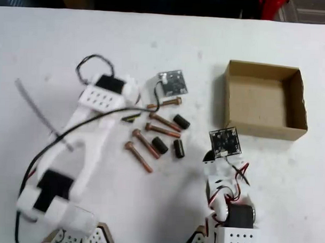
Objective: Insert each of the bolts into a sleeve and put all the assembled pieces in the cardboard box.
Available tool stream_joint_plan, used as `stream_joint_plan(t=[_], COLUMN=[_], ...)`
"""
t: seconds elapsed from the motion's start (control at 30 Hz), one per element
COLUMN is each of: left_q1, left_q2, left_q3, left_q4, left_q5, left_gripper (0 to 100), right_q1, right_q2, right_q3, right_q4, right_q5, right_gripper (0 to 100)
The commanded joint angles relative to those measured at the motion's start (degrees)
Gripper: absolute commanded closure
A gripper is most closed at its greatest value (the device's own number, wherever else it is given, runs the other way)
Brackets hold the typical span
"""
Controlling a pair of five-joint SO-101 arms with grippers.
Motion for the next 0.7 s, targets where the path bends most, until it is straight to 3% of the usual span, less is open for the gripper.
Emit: stream_joint_plan(t=[0.0, 0.37, 0.67], left_q1=[1.01, 1.98, 7.78], left_q2=[8.48, 34.86, 50.33], left_q3=[-13.45, -43.25, -66.90], left_q4=[2.99, 5.89, 17.05], left_q5=[-0.53, -0.88, -0.97], left_gripper=[86, 86, 86], right_q1=[0.57, 0.48, 0.48], right_q2=[-0.57, -0.57, -0.57], right_q3=[-0.35, -0.35, -0.35], right_q4=[-1.36, -1.36, -1.36], right_q5=[-0.18, -0.18, -0.09], right_gripper=[98.2, 98.2, 98.2])
